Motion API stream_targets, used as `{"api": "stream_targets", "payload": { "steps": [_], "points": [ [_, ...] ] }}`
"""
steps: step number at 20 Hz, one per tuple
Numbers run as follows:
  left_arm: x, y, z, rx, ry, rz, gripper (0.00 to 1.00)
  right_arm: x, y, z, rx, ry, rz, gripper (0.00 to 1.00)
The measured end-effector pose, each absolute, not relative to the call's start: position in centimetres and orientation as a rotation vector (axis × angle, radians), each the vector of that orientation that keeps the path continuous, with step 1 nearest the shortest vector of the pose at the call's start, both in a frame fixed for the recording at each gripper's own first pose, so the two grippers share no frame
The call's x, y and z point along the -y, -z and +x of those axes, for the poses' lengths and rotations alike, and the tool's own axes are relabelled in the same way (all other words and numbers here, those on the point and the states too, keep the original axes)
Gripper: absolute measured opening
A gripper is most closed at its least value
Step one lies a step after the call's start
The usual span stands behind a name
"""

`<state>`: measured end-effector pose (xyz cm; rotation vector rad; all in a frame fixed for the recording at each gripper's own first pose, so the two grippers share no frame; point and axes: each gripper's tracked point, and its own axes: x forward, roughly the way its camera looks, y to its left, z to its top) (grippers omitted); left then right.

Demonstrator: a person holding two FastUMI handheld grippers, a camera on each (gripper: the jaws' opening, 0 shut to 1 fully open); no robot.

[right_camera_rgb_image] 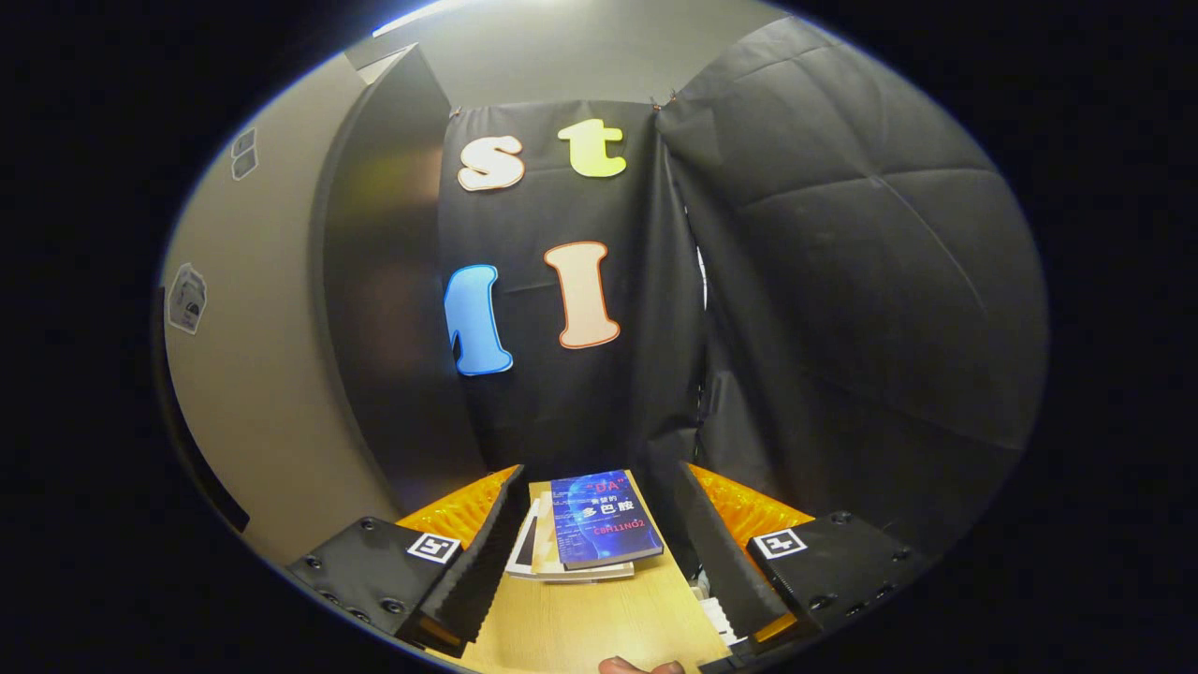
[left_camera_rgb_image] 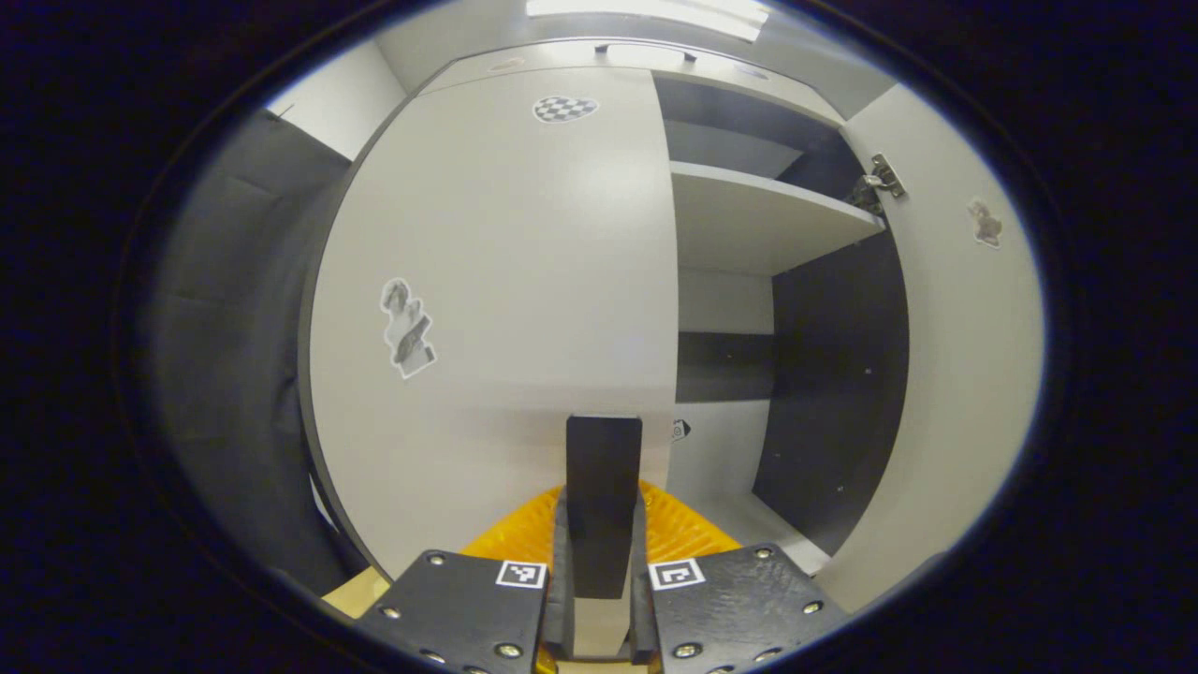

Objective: Open the right door of the double-door shoe cabinet with the right hand, and open the left door with the left hand.

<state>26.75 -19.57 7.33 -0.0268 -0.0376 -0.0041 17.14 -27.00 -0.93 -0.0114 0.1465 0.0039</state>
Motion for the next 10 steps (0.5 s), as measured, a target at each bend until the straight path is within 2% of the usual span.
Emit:
{"api": "stream_targets", "payload": {
  "steps": [1,4,7,10],
  "points": [
    [19.6,-7.4,26.8,0.052,-0.004,-0.031,0.24,26.8,1.0,17.3,-0.154,-0.007,-0.035,0.92],
    [19.5,-7.2,26.7,0.047,-0.008,-0.026,0.10,25.7,0.9,17.4,-0.154,-0.022,-0.061,0.92],
    [19.5,-7.1,26.6,0.044,0.009,-0.046,0.09,23.6,-0.2,16.8,-0.131,-0.079,0.026,0.93],
    [19.4,-7.1,26.0,0.045,0.026,-0.041,0.10,23.4,-1.2,15.7,-0.103,-0.064,0.052,0.92]
  ]
}}
